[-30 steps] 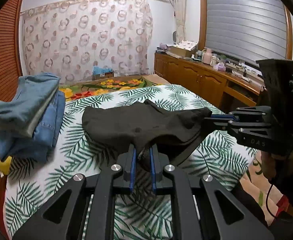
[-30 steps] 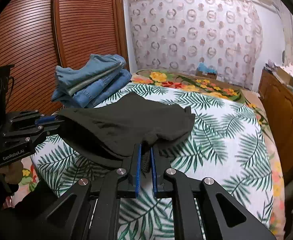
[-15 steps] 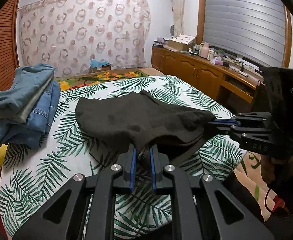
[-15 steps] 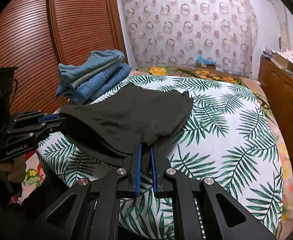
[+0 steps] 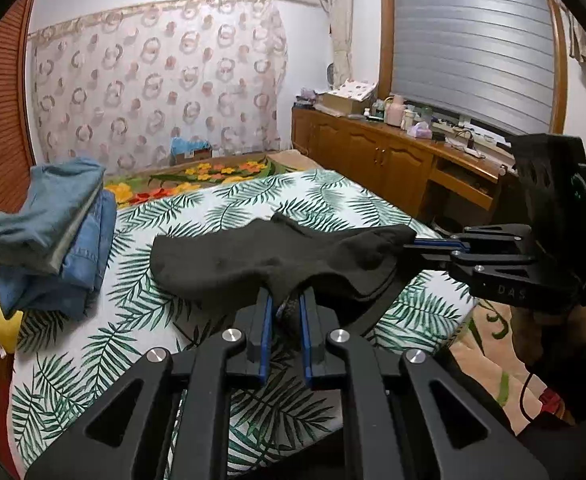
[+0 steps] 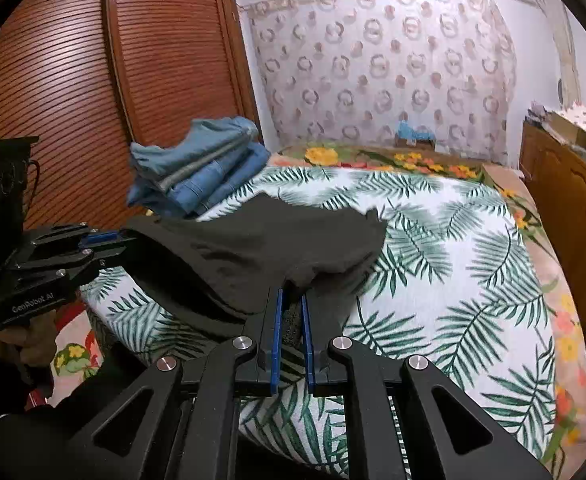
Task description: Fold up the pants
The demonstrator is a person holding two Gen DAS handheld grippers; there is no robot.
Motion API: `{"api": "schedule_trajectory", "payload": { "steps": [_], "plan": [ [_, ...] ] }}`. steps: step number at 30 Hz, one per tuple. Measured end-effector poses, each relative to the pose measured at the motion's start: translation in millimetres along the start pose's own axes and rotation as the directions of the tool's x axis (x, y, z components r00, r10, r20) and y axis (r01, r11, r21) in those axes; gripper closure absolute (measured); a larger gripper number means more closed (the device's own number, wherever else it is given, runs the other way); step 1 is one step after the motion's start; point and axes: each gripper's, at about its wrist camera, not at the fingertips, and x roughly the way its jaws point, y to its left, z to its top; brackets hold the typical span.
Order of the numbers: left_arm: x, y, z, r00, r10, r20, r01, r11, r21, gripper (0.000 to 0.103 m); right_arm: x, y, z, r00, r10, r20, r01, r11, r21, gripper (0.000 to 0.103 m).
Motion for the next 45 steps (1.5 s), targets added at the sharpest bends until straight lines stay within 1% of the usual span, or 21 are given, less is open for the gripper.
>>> {"api": "schedule_trajectory", "payload": {
  "steps": [5,12,14,17,22,25,32,37,42,45],
  "plan": [
    [-11,-8,2,0.999,-0.042,0.013,0.041,0.999,0.023,0.09,-15,3,-5,0.999,0.031,0.015,-0.031,0.999,0.01,0.094],
    [-22,-13,7,0.997,-0.074,0.023,0.074,0.997,0.031,0.09,-34,7,-8,0.999,0.023,0.038,-0.023,1.0,0.001,0.094],
    [-22,-13,8,0.997,-0.073,0.025,0.072,0.997,0.032,0.09,-36,8,-9,0.999,0.022,0.046,-0.021,1.0,-0.006,0.094],
    [-12,-6,5,0.998,-0.062,0.001,0.062,0.998,0.022,0.09,-30,3,-11,0.999,0.004,0.042,-0.003,1.0,-0.003,0.094],
    [6,6,5,0.999,-0.042,-0.023,0.042,0.999,0.003,0.09,-13,-7,-5,0.999,-0.015,0.033,0.015,1.0,0.014,0.094],
    [11,16,11,0.999,-0.036,-0.016,0.036,0.999,-0.015,0.09,-2,-12,4,0.999,-0.018,0.041,0.017,1.0,0.027,0.094],
    [27,31,29,1.0,0.006,0.001,-0.006,1.0,-0.01,0.09,27,-17,29,0.997,-0.035,0.062,0.034,0.999,0.025,0.094],
    [41,45,37,0.999,0.05,0.005,-0.05,0.998,-0.041,0.09,55,-23,44,0.997,-0.049,0.063,0.047,0.998,0.036,0.094],
    [52,57,36,0.998,0.053,-0.024,-0.055,0.995,-0.081,0.09,84,-24,50,0.997,-0.067,0.031,0.067,0.998,0.021,0.094],
    [55,62,32,0.997,0.064,-0.036,-0.067,0.993,-0.093,0.085,103,-26,54,0.998,-0.068,-0.002,0.068,0.998,0.019,0.094]
  ]
}}
